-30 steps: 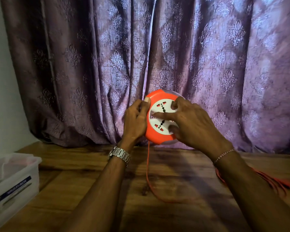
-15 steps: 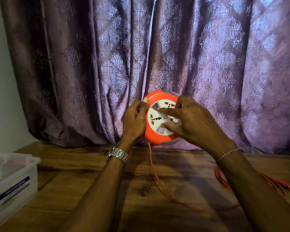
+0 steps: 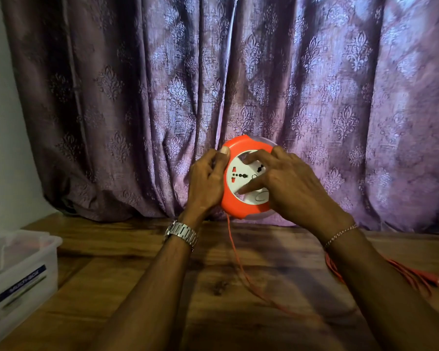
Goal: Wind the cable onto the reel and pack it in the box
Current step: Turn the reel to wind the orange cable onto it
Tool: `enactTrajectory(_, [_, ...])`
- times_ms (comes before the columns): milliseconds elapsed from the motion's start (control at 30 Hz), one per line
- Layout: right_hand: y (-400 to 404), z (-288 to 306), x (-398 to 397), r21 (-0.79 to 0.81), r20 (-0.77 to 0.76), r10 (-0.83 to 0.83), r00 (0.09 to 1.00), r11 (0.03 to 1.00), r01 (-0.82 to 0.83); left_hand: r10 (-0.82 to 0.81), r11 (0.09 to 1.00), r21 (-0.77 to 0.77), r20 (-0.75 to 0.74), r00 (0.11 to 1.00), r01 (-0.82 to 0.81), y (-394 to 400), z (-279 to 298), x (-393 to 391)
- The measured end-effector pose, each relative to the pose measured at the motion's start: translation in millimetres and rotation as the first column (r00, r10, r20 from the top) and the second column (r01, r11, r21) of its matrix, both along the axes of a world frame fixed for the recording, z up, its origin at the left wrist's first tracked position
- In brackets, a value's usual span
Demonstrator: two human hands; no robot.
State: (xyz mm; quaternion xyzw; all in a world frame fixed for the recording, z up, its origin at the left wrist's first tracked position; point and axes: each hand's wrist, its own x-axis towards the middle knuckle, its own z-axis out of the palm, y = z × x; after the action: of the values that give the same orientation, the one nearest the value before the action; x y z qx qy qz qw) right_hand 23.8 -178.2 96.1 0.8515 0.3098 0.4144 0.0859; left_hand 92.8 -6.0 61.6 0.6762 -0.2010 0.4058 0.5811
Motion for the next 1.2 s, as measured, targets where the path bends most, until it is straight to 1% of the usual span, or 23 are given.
enactTrajectory(167, [-1, -6, 2, 0.102, 0.012, -0.049, 0.999, 0.994, 0.047, -0.011, 1.0, -0.014, -0.005, 1.0, 0.011, 1, -2, 4])
enactTrajectory(267, [0, -8, 2, 0.199, 0.058, -0.129, 0.99, 0.973, 0.115, -0.019, 1.0, -0.022, -0.007, 1.0, 0.019, 1, -2, 3])
enactTrajectory(333, [1, -7, 2, 0.286, 0.091, -0.131, 0.987, 0.953, 0.1, -0.032, 0.999, -0.032, -0.008, 0.999, 0.032, 0, -1, 3])
enactTrajectory(367, [1, -6, 2, 0.296, 0.104, -0.128, 0.986, 0.951, 0.092, -0.022, 0.999, -0.023, -0.005, 1.0, 0.022, 0, -1, 2])
enactTrajectory(467, [1, -5, 2, 0.242, 0.097, -0.094, 0.991, 0.968, 0.068, 0.009, 1.0, 0.008, 0.0, 1.0, -0.009, 0, -1, 2])
enactTrajectory(567, [1, -3, -1, 0.24, 0.093, -0.053, 0.994, 0.97, 0.03, -0.007, 1.0, -0.001, -0.001, 1.0, 0.007, 1, -2, 3])
enactTrajectory(633, [-1, 0, -3, 0.222, 0.062, 0.026, 0.998, 0.974, -0.039, -0.032, 0.999, -0.028, 0.0, 1.0, 0.032, 2, -2, 4])
enactTrajectory(700, [-3, 3, -3, 0.159, -0.002, 0.087, 0.996, 0.984, -0.086, -0.041, 0.998, -0.045, -0.003, 0.999, 0.041, 2, -2, 5])
enactTrajectory(767, [-4, 4, -3, 0.094, -0.076, 0.084, 0.994, 0.993, -0.077, -0.036, 0.999, -0.041, -0.004, 0.999, 0.036, 2, -2, 6])
enactTrajectory(867, [-1, 3, -5, -0.002, -0.148, 0.028, 0.989, 1.0, -0.029, -0.024, 1.0, -0.019, 0.001, 1.0, 0.024, 2, -2, 6])
enactTrajectory(933, [0, 2, -4, -0.005, -0.122, 0.0, 0.992, 1.0, 0.0, -0.014, 1.0, -0.005, 0.006, 1.0, 0.014, 1, -2, 6])
enactTrajectory(1033, [1, -1, -2, 0.023, 0.001, -0.018, 1.0, 1.0, 0.018, -0.021, 1.0, -0.003, 0.006, 1.0, 0.021, 1, -3, 7])
enactTrajectory(1133, [1, -4, 1, 0.072, 0.028, -0.04, 0.999, 0.997, 0.038, -0.019, 1.0, -0.009, 0.009, 1.0, 0.019, 1, -2, 7])
enactTrajectory(1200, [0, -7, 3, 0.122, 0.038, -0.085, 0.996, 0.989, 0.08, -0.031, 0.999, -0.026, 0.008, 0.999, 0.031, 1, -2, 7])
